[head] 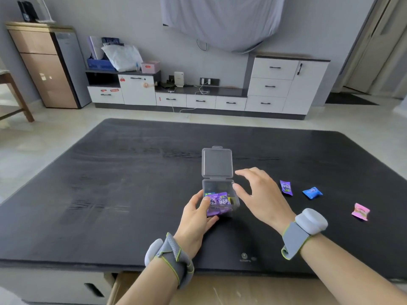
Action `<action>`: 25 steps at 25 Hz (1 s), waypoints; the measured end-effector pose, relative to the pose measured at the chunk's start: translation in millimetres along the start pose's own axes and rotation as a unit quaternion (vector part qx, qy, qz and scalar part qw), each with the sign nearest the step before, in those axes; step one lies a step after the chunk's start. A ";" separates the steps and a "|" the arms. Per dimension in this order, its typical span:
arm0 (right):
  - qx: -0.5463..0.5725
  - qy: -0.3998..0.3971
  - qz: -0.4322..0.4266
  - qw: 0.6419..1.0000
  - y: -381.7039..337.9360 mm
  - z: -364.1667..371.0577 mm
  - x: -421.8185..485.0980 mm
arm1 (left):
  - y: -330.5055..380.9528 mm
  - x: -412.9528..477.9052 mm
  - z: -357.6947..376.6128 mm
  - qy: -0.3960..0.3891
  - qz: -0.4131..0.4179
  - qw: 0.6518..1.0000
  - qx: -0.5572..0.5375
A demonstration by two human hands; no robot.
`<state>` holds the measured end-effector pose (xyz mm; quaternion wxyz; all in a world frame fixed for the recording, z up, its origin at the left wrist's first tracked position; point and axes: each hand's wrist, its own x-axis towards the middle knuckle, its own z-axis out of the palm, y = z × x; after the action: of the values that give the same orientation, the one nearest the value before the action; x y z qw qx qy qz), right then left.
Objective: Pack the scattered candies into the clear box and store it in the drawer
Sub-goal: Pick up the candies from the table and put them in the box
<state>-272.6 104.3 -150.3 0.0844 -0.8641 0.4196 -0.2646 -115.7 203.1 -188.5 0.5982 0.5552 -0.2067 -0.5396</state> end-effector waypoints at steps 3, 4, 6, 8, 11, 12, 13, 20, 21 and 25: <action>-0.016 -0.018 0.032 0.999 26.6 1.5 -12.9 | -3.2 -1.8 6.6 0.003 0.003 1.000 0.001; -0.023 -0.025 0.047 0.998 35.8 1.0 -18.4 | -4.2 -3.8 10.2 0.005 0.004 1.000 0.000; -0.044 -0.046 0.073 0.995 50.3 2.6 -27.7 | -6.1 -6.0 13.8 0.013 0.007 1.000 -0.001; -0.066 -0.069 0.096 0.991 62.8 4.8 -37.3 | -7.4 -7.5 18.2 0.015 0.007 1.000 -0.001; -0.060 -0.095 0.120 0.986 73.4 7.6 -48.0 | -9.9 -7.9 23.3 0.013 -0.001 1.000 -0.010; -0.056 -0.102 0.124 0.985 75.4 9.0 -50.6 | -10.9 -8.0 24.1 0.012 -0.003 1.000 -0.011; -0.053 -0.107 0.127 0.985 77.1 10.4 -52.7 | -12.1 -7.9 24.8 0.010 -0.004 1.000 -0.013; -0.065 -0.080 0.108 0.989 84.3 8.6 -50.1 | -17.8 1.4 30.2 0.004 -0.009 1.000 -0.019; -0.054 -0.062 0.107 0.991 80.3 5.0 -46.4 | -18.3 2.4 30.9 0.004 -0.008 1.000 -0.019; -0.003 0.022 0.054 0.998 51.2 -9.9 -22.2 | -16.7 4.1 36.0 0.002 -0.011 1.000 -0.022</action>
<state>-323.9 89.7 -169.3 0.0867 -0.8344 0.4681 -0.2776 -151.8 187.0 -194.0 0.6047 0.5454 -0.1874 -0.5493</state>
